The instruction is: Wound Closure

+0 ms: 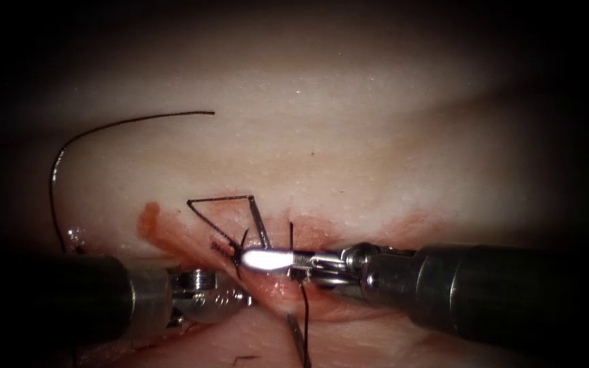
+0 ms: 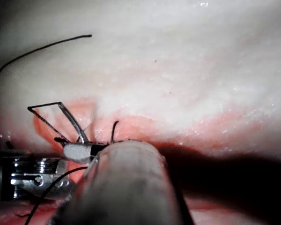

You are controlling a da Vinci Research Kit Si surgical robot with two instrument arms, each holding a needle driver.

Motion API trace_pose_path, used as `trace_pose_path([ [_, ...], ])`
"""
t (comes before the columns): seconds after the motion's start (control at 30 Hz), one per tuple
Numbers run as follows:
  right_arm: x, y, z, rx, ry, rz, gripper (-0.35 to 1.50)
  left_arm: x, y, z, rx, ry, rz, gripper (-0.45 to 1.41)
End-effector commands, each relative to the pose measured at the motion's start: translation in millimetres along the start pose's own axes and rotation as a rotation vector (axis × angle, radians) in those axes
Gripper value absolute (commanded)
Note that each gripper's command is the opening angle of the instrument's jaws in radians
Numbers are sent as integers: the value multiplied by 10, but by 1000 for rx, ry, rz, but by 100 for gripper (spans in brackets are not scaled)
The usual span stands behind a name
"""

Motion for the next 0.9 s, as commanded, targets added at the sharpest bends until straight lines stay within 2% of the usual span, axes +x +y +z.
trace_pose_path([
  [0.03, 4, 6, 11, 12, 32, -97, -35, 2, 2, 9, 0, 1, 0, 10],
  [0.07, 12, 5, 11, 32, 81, -169, -35, 3, 3, 8, 0, 1, -1, 10],
  [0.1, 19, 3, 10, 46, 123, -242, 5, 4, 4, 7, -1, 0, -2, 10],
  [0.13, 27, 1, 9, 55, 151, -305, 37, 5, 4, 6, -2, 0, -4, 10],
  [0.2, 45, -3, 3, 58, 191, -377, 72, 8, 4, 2, -4, 0, -7, 10],
  [0.23, 54, -5, -1, 58, 207, -415, 82, 10, 4, 0, -7, 0, -10, 10],
  [0.37, 92, -13, -25, 41, 268, -552, 94, 16, 5, -8, -12, 3, -16, 10],
  [0.43, 120, -16, -50, 15, 282, -606, 104, 19, 5, -11, -5, 12, -10, 10],
  [0.47, 128, -17, -58, -4, 280, -625, 97, 19, 5, -12, -4, 14, -10, 10],
  [0.53, 146, -18, -75, -100, 267, -714, 97, 20, 5, -12, -3, 14, 1, 10],
  [0.57, 162, -18, -91, -159, 261, -793, 96, 20, 5, -12, -1, 17, 6, 10],
  [0.63, 173, -17, -103, -177, 255, -846, 96, 21, 3, -12, 11, 34, 20, 10],
  [0.67, 182, -18, -117, -173, 229, -910, 84, 22, 0, -14, 28, 62, 43, 12],
  [0.73, 188, -20, -129, -189, 221, -994, 79, 24, -4, -17, 47, 91, 65, 16],
  [0.77, 189, -20, -134, -197, 221, -1019, 82, 25, -6, -19, 60, 110, 76, 21],
  [0.87, 194, -24, -147, -235, 227, -1119, 111, 31, -9, -25, 113, 179, 90, 31],
  [0.9, 196, -25, -154, -243, 221, -1164, 113, 36, -9, -29, 150, 220, 103, 42],
])
